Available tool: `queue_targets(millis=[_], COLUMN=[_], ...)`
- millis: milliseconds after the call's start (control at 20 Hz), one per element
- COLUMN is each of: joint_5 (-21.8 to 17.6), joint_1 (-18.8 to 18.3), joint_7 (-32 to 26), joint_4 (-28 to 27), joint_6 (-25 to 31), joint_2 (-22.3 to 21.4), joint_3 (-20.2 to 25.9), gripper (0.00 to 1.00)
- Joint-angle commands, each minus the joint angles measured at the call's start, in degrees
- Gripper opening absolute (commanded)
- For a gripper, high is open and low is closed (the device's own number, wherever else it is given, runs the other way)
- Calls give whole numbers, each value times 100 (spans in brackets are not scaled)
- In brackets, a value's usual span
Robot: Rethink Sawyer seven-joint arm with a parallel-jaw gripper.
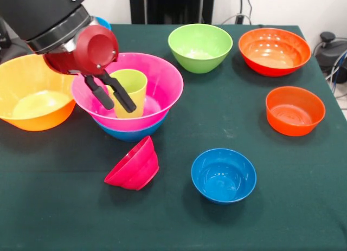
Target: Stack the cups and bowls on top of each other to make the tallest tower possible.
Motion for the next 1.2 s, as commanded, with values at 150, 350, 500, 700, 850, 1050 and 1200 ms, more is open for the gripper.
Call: queue_targets(millis=[150, 350, 500, 700, 850, 1050, 1200], joint_5=[-417, -490, -635, -810, -945, -1061, -1123], joint_1=[-265, -355, -359, -314, -279, -274, -305], joint_7=[-1869, -1974, -2063, -2139, -2178, -2190, -2163], joint_4=[-266, -410, -577, -900, -1122, -1262, -1210], joint_6=[-309, -432, -435, -371, -365, -365, -392], joint_2=[238, 483, 691, 959, 1129, 1265, 1261], joint_3=[824, 1062, 1141, 1188, 1229, 1302, 1359], gripper=[100, 100, 100, 100, 100, 100, 100])
